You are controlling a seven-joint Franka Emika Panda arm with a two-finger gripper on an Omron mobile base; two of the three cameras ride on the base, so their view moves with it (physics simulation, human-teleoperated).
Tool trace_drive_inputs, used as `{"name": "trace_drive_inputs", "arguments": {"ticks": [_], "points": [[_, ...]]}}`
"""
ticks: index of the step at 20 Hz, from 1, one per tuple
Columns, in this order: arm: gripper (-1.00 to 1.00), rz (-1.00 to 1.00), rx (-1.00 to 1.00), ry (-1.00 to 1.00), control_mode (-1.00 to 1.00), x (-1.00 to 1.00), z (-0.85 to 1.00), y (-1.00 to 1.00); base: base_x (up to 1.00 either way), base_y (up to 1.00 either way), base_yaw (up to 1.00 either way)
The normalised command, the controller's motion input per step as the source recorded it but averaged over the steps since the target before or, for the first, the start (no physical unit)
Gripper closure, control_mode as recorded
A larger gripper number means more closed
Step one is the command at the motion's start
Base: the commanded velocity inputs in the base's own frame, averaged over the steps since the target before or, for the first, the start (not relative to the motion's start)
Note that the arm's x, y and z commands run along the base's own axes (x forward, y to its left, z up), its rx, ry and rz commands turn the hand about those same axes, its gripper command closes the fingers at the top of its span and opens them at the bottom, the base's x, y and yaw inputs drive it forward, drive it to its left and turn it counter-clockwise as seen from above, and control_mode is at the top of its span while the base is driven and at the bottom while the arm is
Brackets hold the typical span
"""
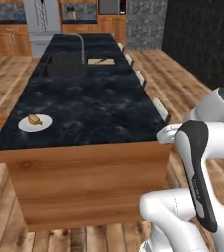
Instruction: Pick up the knife from the drawer and place it on the cutting board. Then place the meat from the plate to the cutting board.
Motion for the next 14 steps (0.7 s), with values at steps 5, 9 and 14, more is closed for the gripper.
{"name": "trace_drive_inputs", "arguments": {"ticks": [5, 9, 14], "points": [[-1.00, 0.00, 0.00, 0.00, 1.00, 0.00, 0.00, 0.00, 0.44, 1.00, -0.13], [-1.00, 0.00, 0.00, 0.00, 1.00, 0.00, 0.00, 0.00, 0.45, 0.92, -0.01], [-1.00, 0.00, 0.00, 0.00, 1.00, 0.00, 0.00, 0.00, 0.66, 0.23, 0.00]]}}
